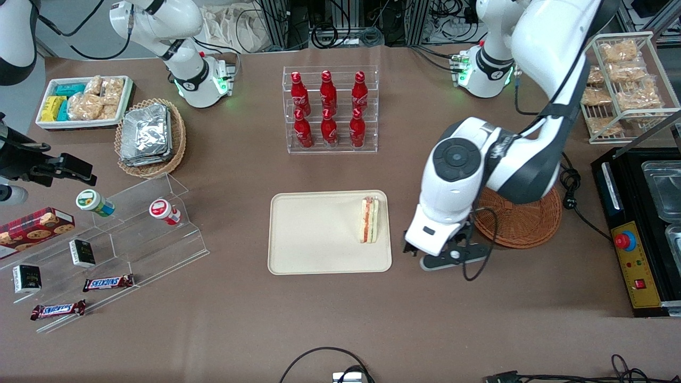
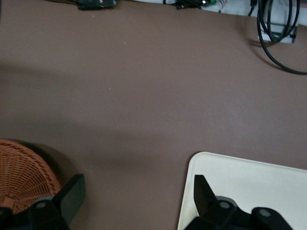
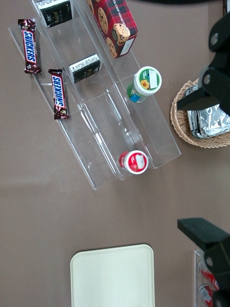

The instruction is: Place sandwich from basket to tray

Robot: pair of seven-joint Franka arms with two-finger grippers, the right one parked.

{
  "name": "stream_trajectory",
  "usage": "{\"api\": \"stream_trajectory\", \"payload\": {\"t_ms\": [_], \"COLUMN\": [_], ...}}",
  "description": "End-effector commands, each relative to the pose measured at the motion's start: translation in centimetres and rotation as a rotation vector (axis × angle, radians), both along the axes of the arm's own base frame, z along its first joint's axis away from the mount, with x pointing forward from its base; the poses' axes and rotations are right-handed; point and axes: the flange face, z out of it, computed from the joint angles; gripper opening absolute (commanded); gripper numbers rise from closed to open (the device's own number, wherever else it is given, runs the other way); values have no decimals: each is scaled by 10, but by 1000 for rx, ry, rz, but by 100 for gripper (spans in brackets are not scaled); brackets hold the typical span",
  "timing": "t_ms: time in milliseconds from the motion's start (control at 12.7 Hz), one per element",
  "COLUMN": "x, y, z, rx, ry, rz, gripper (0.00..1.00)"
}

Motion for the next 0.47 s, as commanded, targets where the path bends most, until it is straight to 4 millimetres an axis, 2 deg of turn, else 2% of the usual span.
{"api": "stream_trajectory", "payload": {"t_ms": [0,236,393], "x": [-2,0,-5], "y": [34,91,110], "z": [33,74,88], "rx": [0,-46,-22], "ry": [13,65,91], "rz": [60,8,-16], "gripper": [100,100,100]}}
